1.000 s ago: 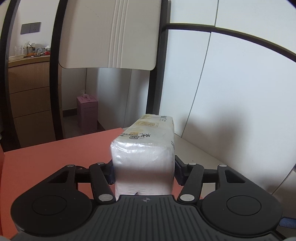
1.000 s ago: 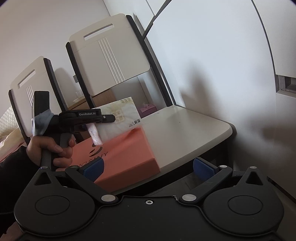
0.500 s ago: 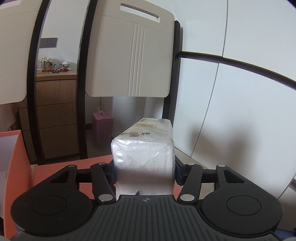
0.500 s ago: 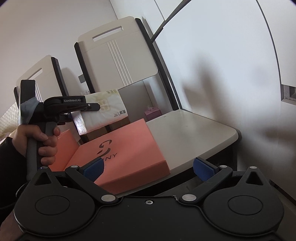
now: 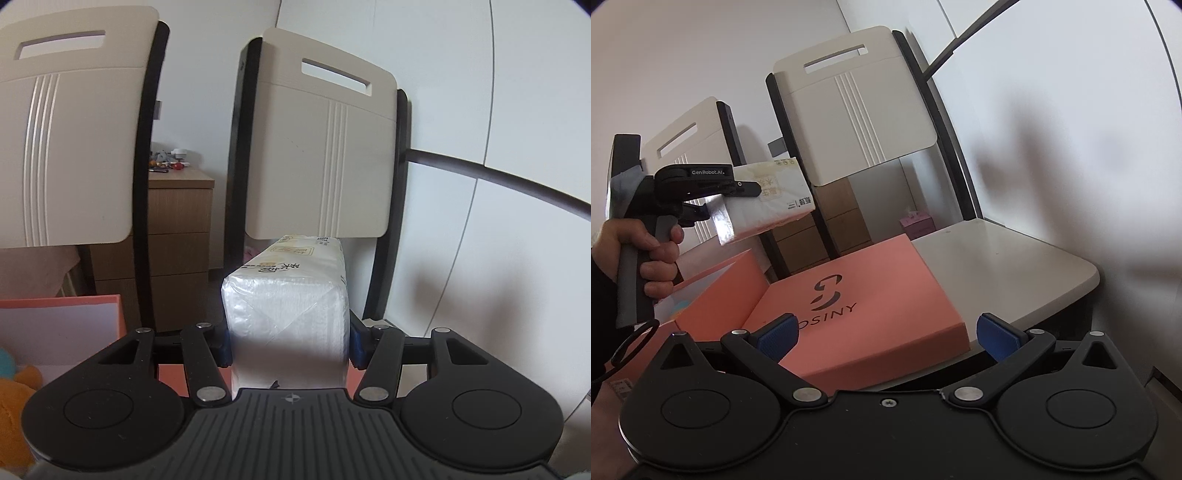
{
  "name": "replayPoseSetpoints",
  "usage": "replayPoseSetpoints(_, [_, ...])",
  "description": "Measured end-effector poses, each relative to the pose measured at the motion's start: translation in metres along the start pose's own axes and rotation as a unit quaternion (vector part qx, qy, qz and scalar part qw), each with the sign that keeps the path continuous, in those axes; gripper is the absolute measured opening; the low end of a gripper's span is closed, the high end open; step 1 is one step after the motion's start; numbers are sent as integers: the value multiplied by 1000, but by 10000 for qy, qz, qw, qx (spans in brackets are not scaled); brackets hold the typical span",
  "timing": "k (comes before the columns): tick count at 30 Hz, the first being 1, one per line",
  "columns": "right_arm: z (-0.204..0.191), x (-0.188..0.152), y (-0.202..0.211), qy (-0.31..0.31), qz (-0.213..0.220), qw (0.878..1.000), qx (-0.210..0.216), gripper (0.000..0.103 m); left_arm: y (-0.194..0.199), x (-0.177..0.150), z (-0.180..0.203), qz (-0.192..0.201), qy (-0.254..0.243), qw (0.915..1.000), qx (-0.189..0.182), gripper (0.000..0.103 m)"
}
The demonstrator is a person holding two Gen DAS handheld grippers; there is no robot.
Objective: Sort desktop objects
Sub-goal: 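Lift and carry the tissue pack with the left gripper over the pink box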
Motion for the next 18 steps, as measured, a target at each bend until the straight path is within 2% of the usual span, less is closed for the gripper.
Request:
replayPoseSetpoints(9, [-21,-5,-21,1,-158,9997,191,102,37,15,-68,336,187,9976,568,59])
replayPoseSetpoints(12, [-29,-9,-28,-15,-237,9994,271,102,53,14,-87,437,170,9954,836,59])
replayPoseSetpoints(15, [-36,-13,-34,-2,-327,9990,316,102,69,9,-104,528,365,9932,976,59])
replayPoseSetpoints(18, [-41,-16,-38,37,-411,9986,330,102,83,2,-126,593,478,9889,1274,59])
Point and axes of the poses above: each gripper's, at about its wrist camera, not at the fingertips, and y roughly against the way its jaws point, z to its right, x to its top, the point moved 7 cm from there along -y, roughly the way its jaws point, and after that the axes turned 11 degrees about x, right-handed, at the moved point
